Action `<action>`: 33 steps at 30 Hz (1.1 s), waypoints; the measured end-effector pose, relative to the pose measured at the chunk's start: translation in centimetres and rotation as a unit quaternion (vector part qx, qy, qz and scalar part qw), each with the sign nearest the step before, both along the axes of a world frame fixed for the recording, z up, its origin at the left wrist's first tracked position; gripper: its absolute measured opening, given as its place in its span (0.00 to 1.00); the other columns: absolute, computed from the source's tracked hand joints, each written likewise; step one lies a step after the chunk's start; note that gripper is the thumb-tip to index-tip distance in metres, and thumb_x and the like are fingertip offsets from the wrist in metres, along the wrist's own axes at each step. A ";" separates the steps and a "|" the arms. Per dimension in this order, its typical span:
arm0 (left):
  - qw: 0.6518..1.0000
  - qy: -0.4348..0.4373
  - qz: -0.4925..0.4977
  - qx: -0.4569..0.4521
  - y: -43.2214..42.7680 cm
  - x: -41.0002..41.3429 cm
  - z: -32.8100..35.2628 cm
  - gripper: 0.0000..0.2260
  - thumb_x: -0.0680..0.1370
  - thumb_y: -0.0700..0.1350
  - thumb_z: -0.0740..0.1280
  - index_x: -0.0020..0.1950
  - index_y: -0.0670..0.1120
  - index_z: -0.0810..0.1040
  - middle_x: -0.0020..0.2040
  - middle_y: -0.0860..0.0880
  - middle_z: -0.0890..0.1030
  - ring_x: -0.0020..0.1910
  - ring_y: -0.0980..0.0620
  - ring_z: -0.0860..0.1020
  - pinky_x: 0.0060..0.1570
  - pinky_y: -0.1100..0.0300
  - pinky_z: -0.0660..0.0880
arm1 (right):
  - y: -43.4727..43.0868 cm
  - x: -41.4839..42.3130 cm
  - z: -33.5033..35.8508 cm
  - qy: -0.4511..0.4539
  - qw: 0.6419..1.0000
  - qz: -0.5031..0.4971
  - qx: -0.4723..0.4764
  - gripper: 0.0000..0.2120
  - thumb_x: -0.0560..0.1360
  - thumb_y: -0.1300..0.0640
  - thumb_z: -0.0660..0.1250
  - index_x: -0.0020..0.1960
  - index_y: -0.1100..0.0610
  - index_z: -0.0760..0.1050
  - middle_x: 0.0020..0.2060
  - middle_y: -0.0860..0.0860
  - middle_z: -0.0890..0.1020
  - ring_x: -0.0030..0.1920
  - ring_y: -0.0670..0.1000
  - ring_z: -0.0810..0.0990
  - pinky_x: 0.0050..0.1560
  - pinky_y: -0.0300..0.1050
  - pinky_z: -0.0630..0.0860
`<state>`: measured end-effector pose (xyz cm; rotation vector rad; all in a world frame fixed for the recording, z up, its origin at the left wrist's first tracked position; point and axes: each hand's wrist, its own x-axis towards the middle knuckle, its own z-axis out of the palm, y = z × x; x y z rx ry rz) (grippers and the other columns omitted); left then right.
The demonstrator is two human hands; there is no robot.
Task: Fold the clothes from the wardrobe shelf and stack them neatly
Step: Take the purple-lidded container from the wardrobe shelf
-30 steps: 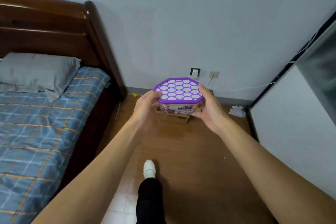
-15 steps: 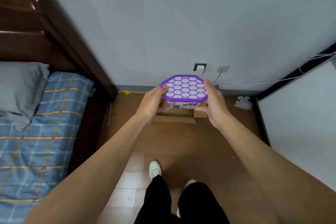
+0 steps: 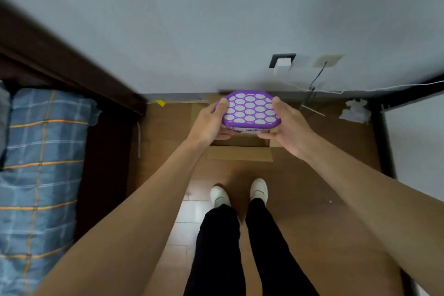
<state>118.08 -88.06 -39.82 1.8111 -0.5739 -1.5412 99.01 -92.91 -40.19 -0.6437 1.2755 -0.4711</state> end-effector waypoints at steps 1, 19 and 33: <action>1.000 0.001 0.005 0.002 -1.1 0.2 -2.3 0.18 0.82 0.59 0.59 0.66 0.50 0.72 0.48 0.45 0.85 0.38 0.44 0.86 0.43 0.52 0.84 | -1.2 0.2 -2.4 0.001 1.000 -0.003 0.003 0.19 0.81 0.47 0.64 0.69 0.52 0.68 0.63 0.53 0.77 0.62 0.55 0.79 0.61 0.60 0.78; 0.992 0.005 -0.051 0.113 -8.5 3.6 -52.8 0.18 0.81 0.59 0.59 0.65 0.52 0.72 0.56 0.48 0.81 0.44 0.46 0.85 0.43 0.53 0.83 | -9.2 3.8 -52.9 0.119 0.987 0.109 0.021 0.11 0.81 0.43 0.60 0.57 0.48 0.72 0.57 0.51 0.80 0.54 0.53 0.83 0.53 0.56 0.83; 0.965 0.120 0.035 0.232 -8.0 2.9 -65.0 0.17 0.79 0.57 0.64 0.62 0.48 0.75 0.54 0.46 0.84 0.52 0.47 0.83 0.56 0.48 0.80 | -8.6 4.0 -63.1 0.175 0.965 0.193 0.045 0.27 0.80 0.38 0.56 0.75 0.48 0.63 0.50 0.48 0.79 0.54 0.53 0.82 0.64 0.58 0.76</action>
